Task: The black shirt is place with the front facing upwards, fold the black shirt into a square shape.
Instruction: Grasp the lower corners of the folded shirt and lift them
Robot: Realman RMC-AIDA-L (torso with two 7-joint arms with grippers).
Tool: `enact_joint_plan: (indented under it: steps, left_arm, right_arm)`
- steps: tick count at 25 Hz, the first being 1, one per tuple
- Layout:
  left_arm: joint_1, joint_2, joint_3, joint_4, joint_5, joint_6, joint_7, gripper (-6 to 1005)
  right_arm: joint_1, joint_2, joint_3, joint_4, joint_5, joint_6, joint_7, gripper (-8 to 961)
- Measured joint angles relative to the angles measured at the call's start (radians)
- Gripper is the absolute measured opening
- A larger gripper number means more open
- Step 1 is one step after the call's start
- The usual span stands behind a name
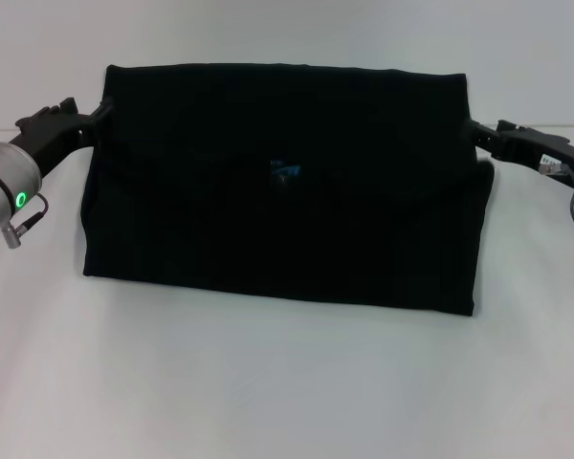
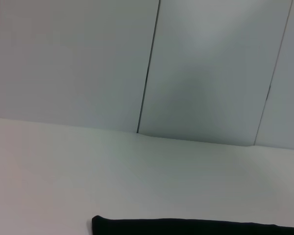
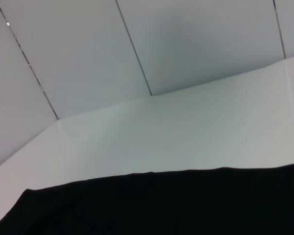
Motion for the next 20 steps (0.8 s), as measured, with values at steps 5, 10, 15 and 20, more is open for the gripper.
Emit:
enact_joint_plan:
  steps: [5,10,15,20]
  left_arm:
    - [0.012,-0.003,0.000,0.000,0.000,0.006,0.000,566]
    - [0.046,-0.002,0.024,0.003,0.007,0.041,-0.024,567]
    - [0.122,0.005,0.206,0.096,0.011,0.141,-0.233,566]
    - [0.210,0.004,0.428,0.300,0.081,0.260,-0.503,565]
  right_arm:
    - [0.004,-0.005,0.006,-0.010,0.000,0.028,-0.002,677]
    - [-0.026,-0.013,0.006,-0.030,0.031,-0.006,0.000,798]
    - [-0.117,-0.017,0.006,-0.091,0.103,-0.192,0.023,936]
    - [-0.207,-0.066,0.001,-0.118,0.110,-0.397,0.169,930]
